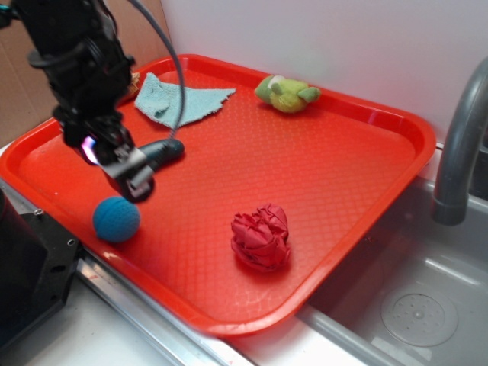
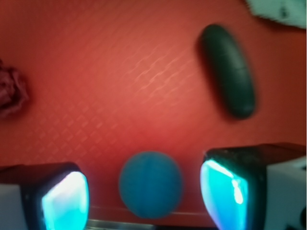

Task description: Grab the blue ball.

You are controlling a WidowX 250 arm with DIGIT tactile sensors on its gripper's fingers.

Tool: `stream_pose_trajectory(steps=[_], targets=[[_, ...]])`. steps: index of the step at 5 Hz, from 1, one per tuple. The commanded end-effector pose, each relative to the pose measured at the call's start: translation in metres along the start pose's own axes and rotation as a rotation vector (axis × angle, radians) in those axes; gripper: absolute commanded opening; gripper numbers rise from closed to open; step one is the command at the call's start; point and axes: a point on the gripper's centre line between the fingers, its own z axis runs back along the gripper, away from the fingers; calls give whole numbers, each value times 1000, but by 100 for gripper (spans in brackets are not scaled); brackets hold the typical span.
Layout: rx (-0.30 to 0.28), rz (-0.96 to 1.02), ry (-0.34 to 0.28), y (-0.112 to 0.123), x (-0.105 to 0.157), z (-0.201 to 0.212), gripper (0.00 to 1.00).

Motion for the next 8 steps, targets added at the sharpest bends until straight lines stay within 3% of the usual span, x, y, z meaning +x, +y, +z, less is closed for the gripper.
stream_pose_trajectory(steps=[1,3,4,5,6,8], targets=[[37,0,65,3,-6,-26,100],[68,37,87,22,-2,-35,100],[84,41,93,27,3,-36,2],[68,19,101,30,3,-27,0],[48,18,22,31,6,19,0],[63,102,-172,16,27,120,0]])
